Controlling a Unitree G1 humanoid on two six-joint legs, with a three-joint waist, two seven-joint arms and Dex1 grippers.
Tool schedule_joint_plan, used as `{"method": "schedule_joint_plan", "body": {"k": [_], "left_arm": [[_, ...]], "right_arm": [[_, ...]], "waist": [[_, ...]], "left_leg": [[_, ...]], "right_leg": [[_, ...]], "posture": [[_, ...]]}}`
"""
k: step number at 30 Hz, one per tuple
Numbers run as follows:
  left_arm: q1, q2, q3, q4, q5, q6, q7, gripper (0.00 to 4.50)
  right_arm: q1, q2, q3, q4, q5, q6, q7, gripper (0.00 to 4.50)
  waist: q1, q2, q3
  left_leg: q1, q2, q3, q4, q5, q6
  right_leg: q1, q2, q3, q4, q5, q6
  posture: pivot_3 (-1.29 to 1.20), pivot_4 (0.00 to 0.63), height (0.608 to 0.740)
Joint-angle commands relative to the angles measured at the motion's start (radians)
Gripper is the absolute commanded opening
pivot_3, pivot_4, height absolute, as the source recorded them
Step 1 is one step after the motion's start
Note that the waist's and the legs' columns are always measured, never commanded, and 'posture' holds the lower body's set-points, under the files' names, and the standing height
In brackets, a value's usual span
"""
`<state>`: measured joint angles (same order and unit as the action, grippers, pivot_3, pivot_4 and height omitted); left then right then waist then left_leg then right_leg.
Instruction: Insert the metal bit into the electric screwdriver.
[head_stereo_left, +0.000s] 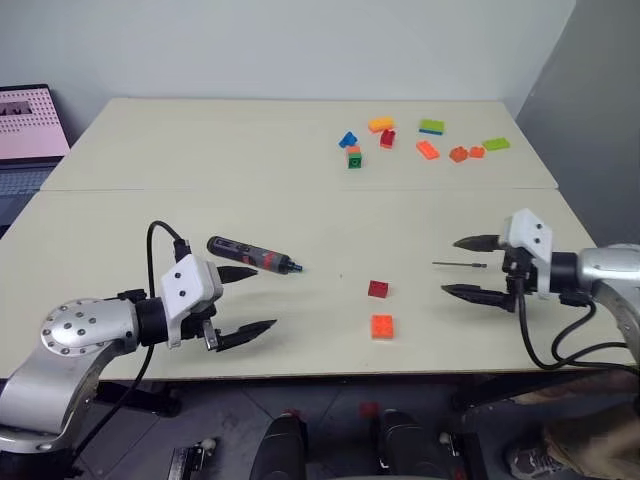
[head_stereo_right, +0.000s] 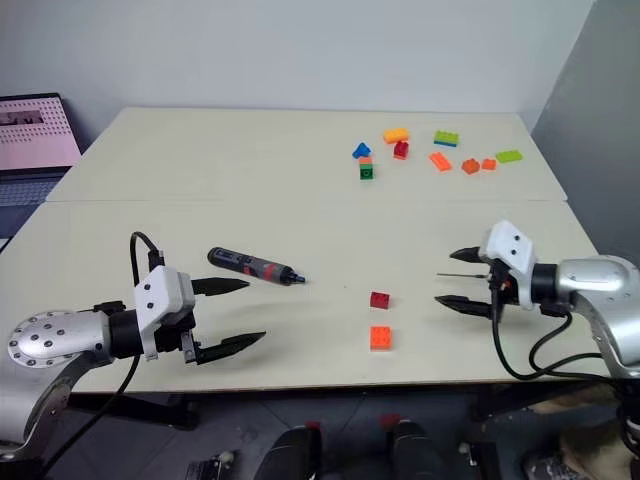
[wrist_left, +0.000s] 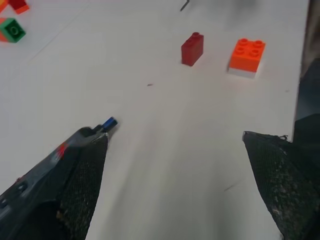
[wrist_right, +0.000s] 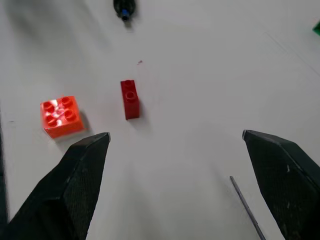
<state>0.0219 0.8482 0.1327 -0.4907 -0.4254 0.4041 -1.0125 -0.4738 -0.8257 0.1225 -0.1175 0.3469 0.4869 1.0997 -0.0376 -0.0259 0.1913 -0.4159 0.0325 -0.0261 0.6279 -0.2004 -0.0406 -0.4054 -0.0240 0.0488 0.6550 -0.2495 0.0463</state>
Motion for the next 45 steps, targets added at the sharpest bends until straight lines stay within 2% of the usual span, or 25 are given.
{"method": "schedule_joint_plan", "body": {"k": [1,5,9,12,13,17,23,26,30,35,40,45], "left_arm": [[-0.016,-0.016,-0.025,-0.05,-0.008,-0.006,0.02,4.5],[-0.014,-0.031,-0.048,-0.071,-0.015,-0.01,0.025,4.5],[-0.015,-0.036,-0.066,-0.075,-0.009,-0.014,0.027,4.5],[-0.018,-0.045,-0.075,-0.082,-0.011,-0.015,0.031,4.5],[-0.02,-0.054,-0.077,-0.081,-0.012,-0.021,0.034,4.5],[-0.021,-0.08,-0.084,-0.073,0.004,-0.058,0.041,4.5],[-0.026,-0.109,-0.088,-0.039,-0.007,-0.068,0.052,4.5],[-0.035,-0.144,-0.084,-0.022,-0.008,-0.097,0.067,4.5],[-0.054,-0.186,-0.086,-0.002,-0.038,-0.104,0.069,4.5],[-0.11,-0.247,-0.106,-0.004,-0.092,-0.092,0.063,4.5],[-0.184,-0.298,-0.147,-0.002,-0.108,-0.067,0.09,4.5],[-0.258,-0.339,-0.184,0.015,-0.112,-0.05,0.104,4.5]], "right_arm": [[-0.084,0.073,0.087,0.081,-0.053,-0.022,0.019,4.46],[-0.131,0.15,0.171,0.188,-0.113,-0.076,0.051,4.46],[-0.163,0.21,0.188,0.28,-0.145,-0.113,0.04,4.46],[-0.181,0.234,0.194,0.339,-0.172,-0.144,0.051,3.92],[-0.185,0.24,0.194,0.355,-0.179,-0.156,0.054,3.53],[-0.191,0.258,0.185,0.379,-0.186,-0.177,0.061,2.7],[-0.172,0.265,0.187,0.36,-0.189,-0.182,0.076,0.99],[-0.165,0.268,0.179,0.348,-0.185,-0.182,0.077,0.45],[-0.168,0.272,0.128,0.33,-0.167,-0.175,0.035,0.45],[-0.127,0.213,-0.07,0.287,-0.134,-0.144,-0.111,0.45],[-0.122,0.164,-0.22,0.46,-0.213,-0.214,-0.366,0.45],[-0.214,0.194,-0.287,0.714,-0.265,-0.247,-0.625,0.45]], "waist": [[0.004,0.0,0.0],[0.008,0.0,0.0],[0.007,0.0,0.0],[0.006,0.0,0.0],[0.006,0.0,0.0],[0.006,0.0,0.0],[0.006,0.0,0.0],[0.006,0.0,0.0],[0.006,0.0,0.0],[0.013,0.0,0.0],[0.011,0.0,0.0],[-0.001,0.0,0.0]], "left_leg": [[-0.001,0.0,-0.001,0.0,0.0,0.0],[-0.001,0.0,-0.001,0.0,0.0,0.0],[0.0,0.0,-0.001,0.001,0.0,0.0],[0.0,0.0,-0.001,0.002,0.0,0.0],[0.001,0.0,-0.001,0.002,0.0,0.0],[0.001,0.0,-0.002,0.001,0.0,0.0],[0.001,0.0,-0.002,0.001,0.0,0.0],[0.001,0.0,-0.002,0.002,0.0,0.0],[0.001,0.0,-0.002,0.002,0.0,0.0],[0.0,0.0,-0.002,0.002,0.0,0.0],[0.0,-0.001,-0.002,0.002,0.0,0.0],[0.001,-0.001,0.0,0.002,0.0,0.0]], "right_leg": [[-0.001,0.0,0.0,0.001,0.0,0.0],[-0.001,0.001,0.0,0.004,-0.001,-0.001],[-0.001,0.001,0.0,0.004,-0.001,-0.001],[-0.001,0.001,0.0,0.006,0.0,-0.001],[-0.001,0.001,0.0,0.006,0.0,-0.001],[-0.001,0.001,0.0,0.006,0.0,-0.001],[-0.001,0.002,0.0,0.006,0.0,-0.001],[-0.001,0.002,0.0,0.007,0.0,-0.001],[-0.001,0.002,0.0,0.007,0.0,-0.001],[-0.001,0.002,0.0,0.007,0.0,0.0],[0.0,0.002,0.001,0.006,0.0,0.0],[0.0,0.003,0.003,0.007,0.0,0.0]], "posture": [[0.0,0.15,0.74],[0.0,0.15,0.74],[0.0,0.15,0.74],[0.0,0.15,0.74],[0.0,0.15,0.74],[0.0,0.15,0.74],[0.0,0.15,0.74],[0.0,0.15,0.74],[0.0,0.15,0.74],[0.0,0.15,0.74],[0.0,0.15,0.74],[0.0,0.15,0.74]]}}
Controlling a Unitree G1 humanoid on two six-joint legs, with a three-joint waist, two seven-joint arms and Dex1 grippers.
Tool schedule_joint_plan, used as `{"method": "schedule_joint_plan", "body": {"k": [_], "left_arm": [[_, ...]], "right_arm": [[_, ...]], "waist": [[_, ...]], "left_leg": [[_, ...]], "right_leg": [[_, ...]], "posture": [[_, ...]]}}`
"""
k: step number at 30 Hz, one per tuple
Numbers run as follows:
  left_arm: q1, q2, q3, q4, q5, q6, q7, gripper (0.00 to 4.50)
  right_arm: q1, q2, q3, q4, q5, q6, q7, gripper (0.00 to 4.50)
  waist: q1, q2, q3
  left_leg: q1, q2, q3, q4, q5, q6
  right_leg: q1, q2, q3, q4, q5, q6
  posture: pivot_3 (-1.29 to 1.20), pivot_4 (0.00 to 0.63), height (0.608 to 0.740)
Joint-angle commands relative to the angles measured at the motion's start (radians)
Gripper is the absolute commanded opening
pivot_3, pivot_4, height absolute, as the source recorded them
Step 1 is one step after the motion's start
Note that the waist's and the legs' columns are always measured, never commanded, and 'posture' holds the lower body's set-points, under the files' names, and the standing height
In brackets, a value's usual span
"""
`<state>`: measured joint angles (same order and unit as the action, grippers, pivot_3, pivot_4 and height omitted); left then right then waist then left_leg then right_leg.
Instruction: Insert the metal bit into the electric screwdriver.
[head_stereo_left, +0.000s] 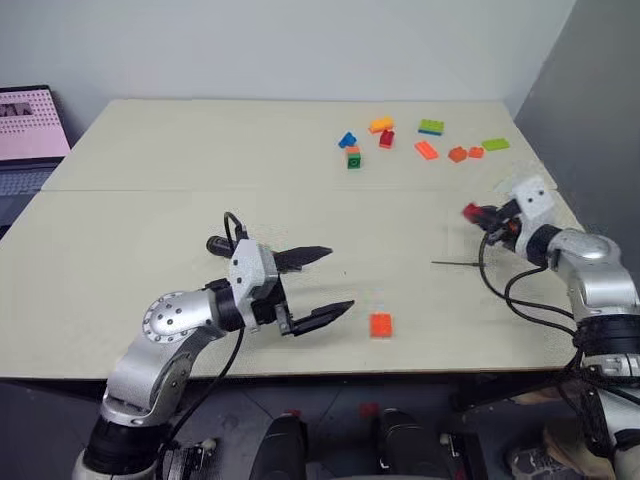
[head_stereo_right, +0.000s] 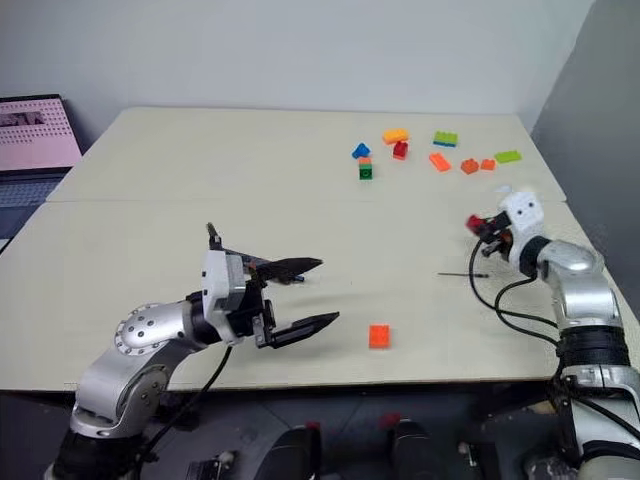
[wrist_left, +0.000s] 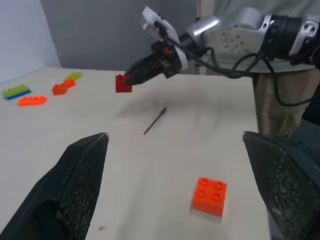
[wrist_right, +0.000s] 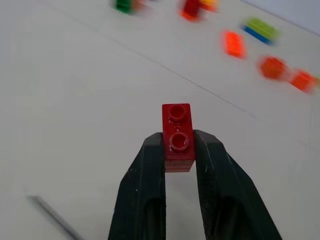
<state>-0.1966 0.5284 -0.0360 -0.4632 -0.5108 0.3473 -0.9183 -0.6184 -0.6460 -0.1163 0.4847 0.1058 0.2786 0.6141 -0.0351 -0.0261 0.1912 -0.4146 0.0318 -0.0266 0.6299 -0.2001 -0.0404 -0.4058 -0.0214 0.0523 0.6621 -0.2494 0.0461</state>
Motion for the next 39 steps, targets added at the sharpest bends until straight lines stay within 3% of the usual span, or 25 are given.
{"method": "schedule_joint_plan", "body": {"k": [1,8,10,15,18,21,24,30,39], "left_arm": [[-0.047,-0.022,-0.021,-0.012,-0.026,0.011,0.007,4.5],[-0.074,-0.028,-0.051,-0.002,-0.015,0.025,0.005,4.5],[-0.062,-0.021,-0.051,0.003,-0.005,0.016,0.0,4.5],[-0.038,0.007,-0.046,-0.001,0.0,0.023,-0.015,4.5],[-0.015,0.043,-0.025,-0.005,-0.002,0.029,-0.023,4.5],[0.03,0.101,0.009,-0.01,0.001,0.022,-0.04,4.5],[0.095,0.192,0.026,-0.016,0.036,-0.02,-0.101,4.5],[0.169,0.326,0.014,-0.004,0.107,-0.103,-0.2,4.5],[0.191,0.314,-0.015,-0.057,0.117,-0.096,-0.178,4.5]], "right_arm": [[-0.085,0.02,-0.051,0.148,-0.024,-0.047,-0.155,0.45],[-0.165,0.061,-0.064,0.359,-0.006,-0.13,-0.177,0.45],[-0.168,0.061,-0.076,0.374,0.006,-0.141,-0.174,1.18],[-0.151,0.049,-0.093,0.325,0.028,-0.144,-0.148,2.34],[-0.106,0.014,-0.097,0.201,0.041,-0.139,-0.097,3.11],[0.01,-0.046,-0.055,-0.056,0.075,-0.12,0.067,3.81],[0.178,-0.128,0.028,-0.406,0.185,0.003,0.294,3.81],[0.32,-0.22,0.211,-0.8,0.28,0.191,0.484,3.81],[0.241,-0.101,0.42,-0.69,0.137,0.109,0.503,3.81]], "waist": [[-0.008,0.0,0.0],[-0.024,0.0,0.0],[-0.023,0.0,0.0],[-0.023,0.0,0.0],[-0.022,0.0,0.0],[-0.021,0.001,0.0],[-0.019,0.001,0.0],[-0.021,0.001,0.001],[-0.017,-0.001,0.001]], "left_leg": [[0.0,0.0,0.001,0.0,0.0,0.0],[0.002,0.0,0.004,-0.001,0.0,0.0],[0.002,-0.001,0.004,-0.001,0.0,0.0],[0.002,-0.001,0.005,-0.001,0.0,0.0],[0.002,-0.001,0.005,-0.001,0.0,0.0],[0.002,-0.001,0.005,-0.001,0.0,0.0],[0.001,-0.001,0.004,-0.002,0.0,0.0],[0.003,0.0,0.005,-0.003,0.0,0.0],[0.002,-0.001,0.007,-0.001,0.0,0.0]], "right_leg": [[0.0,0.0,0.001,0.0,0.0,0.0],[0.0,0.002,0.007,0.0,0.004,0.006],[0.0,0.002,0.008,0.0,0.004,0.007],[0.0,0.002,0.009,-0.001,0.004,0.007],[0.0,0.002,0.01,-0.001,0.004,0.007],[-0.001,0.002,0.01,-0.001,0.003,0.007],[-0.001,0.002,0.009,-0.001,0.003,0.007],[-0.001,0.001,0.01,0.0,-0.001,0.002],[-0.002,-0.001,0.012,-0.006,-0.001,0.002]], "posture": [[0.0,0.15,0.74],[0.0,0.15,0.74],[0.0,0.15,0.74],[0.0,0.15,0.74],[0.0,0.15,0.74],[0.0,0.15,0.74],[0.0,0.15,0.74],[0.0,0.15,0.74],[0.0,0.15,0.74]]}}
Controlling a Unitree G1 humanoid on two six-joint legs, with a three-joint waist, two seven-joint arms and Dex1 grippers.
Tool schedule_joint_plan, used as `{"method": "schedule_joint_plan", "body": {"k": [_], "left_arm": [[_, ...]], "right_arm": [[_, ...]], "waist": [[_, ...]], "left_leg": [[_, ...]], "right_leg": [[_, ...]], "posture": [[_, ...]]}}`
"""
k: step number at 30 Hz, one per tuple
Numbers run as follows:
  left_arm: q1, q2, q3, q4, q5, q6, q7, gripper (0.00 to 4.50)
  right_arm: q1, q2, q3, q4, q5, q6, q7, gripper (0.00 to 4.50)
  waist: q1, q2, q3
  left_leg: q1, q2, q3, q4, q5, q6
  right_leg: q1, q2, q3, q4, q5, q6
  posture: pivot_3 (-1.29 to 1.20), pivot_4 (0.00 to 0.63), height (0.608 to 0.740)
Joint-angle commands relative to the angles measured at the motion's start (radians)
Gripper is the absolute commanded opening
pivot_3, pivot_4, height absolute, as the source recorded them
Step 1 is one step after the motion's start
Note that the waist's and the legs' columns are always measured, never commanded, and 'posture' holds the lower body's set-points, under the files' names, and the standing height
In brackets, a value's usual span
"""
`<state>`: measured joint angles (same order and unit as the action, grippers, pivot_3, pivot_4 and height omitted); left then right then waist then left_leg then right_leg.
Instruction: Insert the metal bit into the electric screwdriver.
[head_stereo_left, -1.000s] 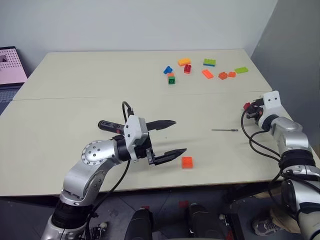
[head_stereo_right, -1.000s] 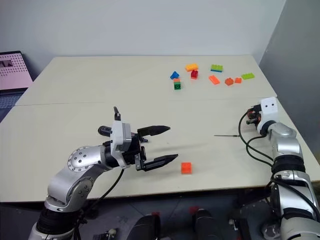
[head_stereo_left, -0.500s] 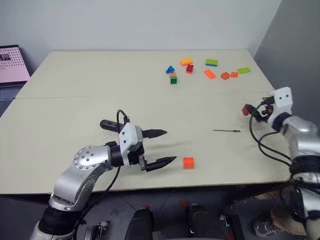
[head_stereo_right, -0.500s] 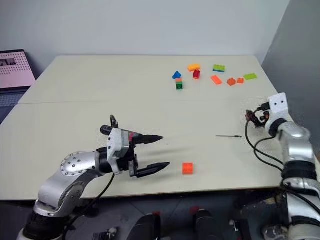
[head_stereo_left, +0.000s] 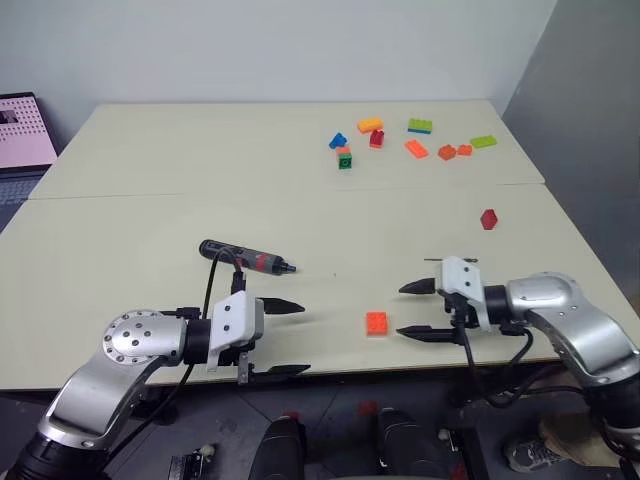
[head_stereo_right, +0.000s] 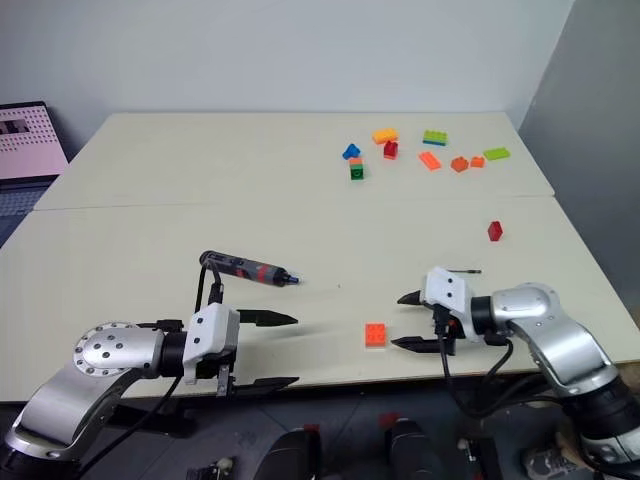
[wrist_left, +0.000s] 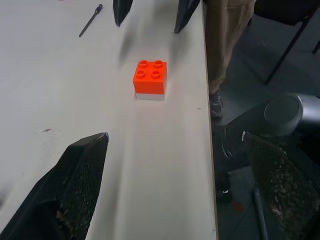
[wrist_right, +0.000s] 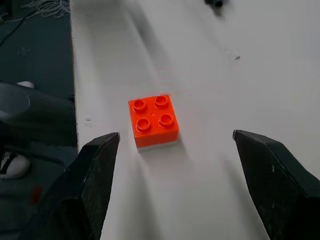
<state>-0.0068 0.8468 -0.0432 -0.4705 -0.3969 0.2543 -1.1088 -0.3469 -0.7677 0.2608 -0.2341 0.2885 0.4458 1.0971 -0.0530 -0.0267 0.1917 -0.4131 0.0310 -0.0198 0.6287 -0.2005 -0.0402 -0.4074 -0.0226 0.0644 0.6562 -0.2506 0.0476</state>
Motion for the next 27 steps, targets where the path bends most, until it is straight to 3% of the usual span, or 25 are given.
{"method": "schedule_joint_plan", "body": {"k": [1,4,7,15,22,27], "left_arm": [[0.002,-0.005,-0.009,-0.054,0.003,0.0,0.015,4.5],[0.002,-0.004,-0.01,-0.06,0.003,0.004,0.022,4.5],[-0.005,-0.005,-0.01,-0.066,-0.003,0.015,0.028,4.5],[-0.011,-0.01,-0.004,-0.061,-0.018,0.021,0.027,4.5],[-0.061,-0.098,-0.004,-0.042,-0.05,0.026,0.071,4.5],[-0.109,-0.189,-0.029,-0.031,-0.047,0.013,0.116,4.5]], "right_arm": [[-0.039,0.035,0.054,0.046,-0.056,-0.069,0.022,3.81],[-0.059,0.087,0.087,0.092,-0.08,-0.093,0.019,3.81],[-0.063,0.118,0.103,0.129,-0.107,-0.126,0.017,3.34],[-0.04,0.121,0.082,0.108,-0.096,-0.128,0.022,1.48],[-0.013,0.146,-0.085,0.087,-0.028,-0.07,-0.1,1.48],[-0.026,0.172,-0.342,0.253,-0.054,-0.124,-0.373,1.48]], "waist": [[0.002,0.0,0.0],[0.004,0.0,0.0],[0.004,0.0,0.0],[0.004,0.0,0.0],[0.009,0.0,0.0],[0.019,0.0,0.0]], "left_leg": [[-0.001,0.0,0.0,0.0,0.0,0.0],[-0.003,0.0,-0.001,-0.002,0.0,0.0],[-0.003,0.001,-0.002,-0.003,0.0,0.0],[-0.003,0.001,-0.002,0.0,0.0,0.0],[-0.003,0.0,-0.002,-0.001,0.0,0.0],[-0.003,0.0,-0.003,0.0,0.0,0.0]], "right_leg": [[0.0,0.0,0.0,0.0,0.0,0.0],[-0.004,0.002,-0.002,0.002,0.0,0.0],[-0.004,0.003,-0.002,0.003,0.0,0.0],[-0.003,0.003,-0.002,0.003,0.0,0.0],[-0.003,0.003,-0.002,0.004,0.0,0.001],[-0.002,0.003,-0.002,0.005,0.001,0.001]], "posture": [[0.0,0.15,0.74],[0.0,0.15,0.74],[0.0,0.15,0.74],[0.0,0.15,0.74],[0.0,0.15,0.74],[0.0,0.15,0.74]]}}
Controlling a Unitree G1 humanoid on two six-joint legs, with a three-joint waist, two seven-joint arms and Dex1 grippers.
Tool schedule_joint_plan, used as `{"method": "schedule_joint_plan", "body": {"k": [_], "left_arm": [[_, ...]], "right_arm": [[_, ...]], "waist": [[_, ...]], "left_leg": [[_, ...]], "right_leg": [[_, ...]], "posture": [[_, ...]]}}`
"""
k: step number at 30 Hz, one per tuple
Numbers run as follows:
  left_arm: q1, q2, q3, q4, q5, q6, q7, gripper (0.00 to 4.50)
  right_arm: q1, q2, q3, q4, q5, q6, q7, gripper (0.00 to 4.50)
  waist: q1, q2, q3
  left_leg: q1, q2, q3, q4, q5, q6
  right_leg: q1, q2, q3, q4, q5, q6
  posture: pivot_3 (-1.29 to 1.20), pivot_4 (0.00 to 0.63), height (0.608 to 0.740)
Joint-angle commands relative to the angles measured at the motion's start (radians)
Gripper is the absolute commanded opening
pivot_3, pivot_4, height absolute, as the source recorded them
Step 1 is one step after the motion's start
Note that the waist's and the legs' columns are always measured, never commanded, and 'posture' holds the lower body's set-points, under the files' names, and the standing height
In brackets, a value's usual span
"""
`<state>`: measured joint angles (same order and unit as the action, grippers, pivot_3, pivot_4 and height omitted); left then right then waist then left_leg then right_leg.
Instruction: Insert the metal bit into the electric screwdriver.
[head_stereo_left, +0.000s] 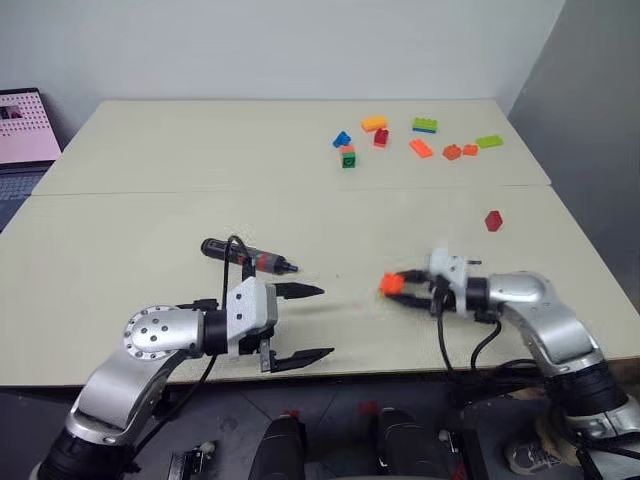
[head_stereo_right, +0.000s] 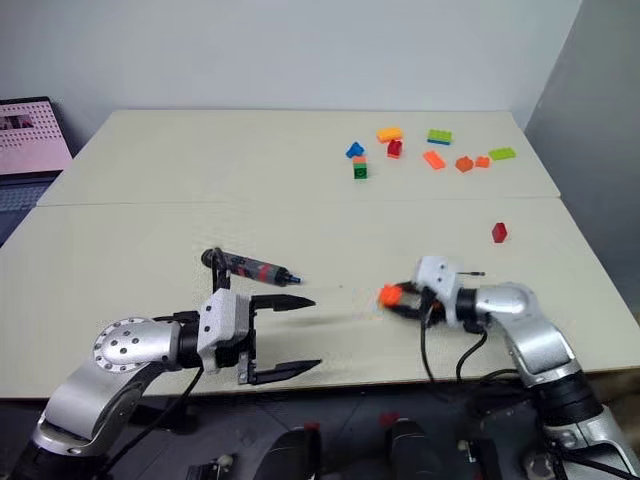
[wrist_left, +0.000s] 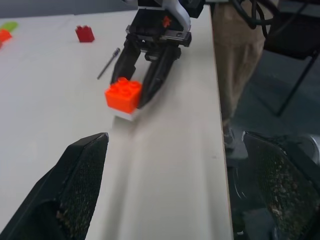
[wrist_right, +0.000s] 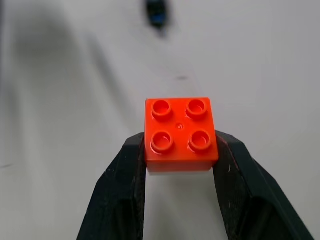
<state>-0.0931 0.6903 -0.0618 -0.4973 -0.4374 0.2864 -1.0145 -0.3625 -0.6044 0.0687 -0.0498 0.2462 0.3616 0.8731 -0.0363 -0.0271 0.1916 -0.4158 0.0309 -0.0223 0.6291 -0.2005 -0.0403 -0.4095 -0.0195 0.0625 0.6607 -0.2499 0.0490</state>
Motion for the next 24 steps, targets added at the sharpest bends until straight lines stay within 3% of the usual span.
{"method": "schedule_joint_plan", "body": {"k": [1,9,17,19,24], "left_arm": [[-0.028,-0.04,-0.015,0.0,-0.005,-0.018,0.023,4.5],[-0.066,-0.082,-0.035,0.051,0.019,-0.053,0.027,4.5],[-0.062,-0.092,-0.038,0.067,0.027,-0.069,0.03,4.5],[-0.058,-0.096,-0.04,0.063,0.027,-0.071,0.036,4.5],[-0.057,-0.114,-0.029,0.046,0.008,-0.052,0.061,4.5]], "right_arm": [[-0.016,0.012,-0.181,0.098,-0.017,-0.047,-0.191,1.48],[-0.073,0.034,-0.314,0.35,-0.079,-0.097,-0.455,1.48],[-0.167,0.045,-0.325,0.544,-0.087,-0.114,-0.537,1.48],[-0.18,0.047,-0.33,0.566,-0.082,-0.116,-0.546,2.18],[-0.179,0.052,-0.361,0.554,-0.046,-0.104,-0.545,3.39]], "waist": [[0.004,0.0,0.0],[0.001,0.0,0.0],[-0.008,0.0,0.0],[-0.009,0.0,0.0],[-0.013,0.0,0.0]], "left_leg": [[0.0,0.0,0.0,0.0,0.0,0.0],[0.0,0.0,0.002,0.0,0.0,0.0],[0.001,0.0,0.002,0.0,0.0,0.0],[0.001,0.0,0.002,0.0,0.0,0.0],[0.001,0.0,0.002,0.0,0.0,0.0]], "right_leg": [[0.0,0.0,0.0,0.0,0.0,0.0],[0.0,0.0,0.002,0.0,0.0,0.0],[0.0,0.001,0.003,0.001,0.001,0.001],[0.0,0.001,0.003,0.001,0.001,0.001],[0.0,0.001,0.003,0.001,0.003,0.004]], "posture": [[0.0,0.15,0.74],[0.0,0.15,0.74],[0.0,0.15,0.74],[0.0,0.15,0.74],[0.0,0.15,0.74]]}}
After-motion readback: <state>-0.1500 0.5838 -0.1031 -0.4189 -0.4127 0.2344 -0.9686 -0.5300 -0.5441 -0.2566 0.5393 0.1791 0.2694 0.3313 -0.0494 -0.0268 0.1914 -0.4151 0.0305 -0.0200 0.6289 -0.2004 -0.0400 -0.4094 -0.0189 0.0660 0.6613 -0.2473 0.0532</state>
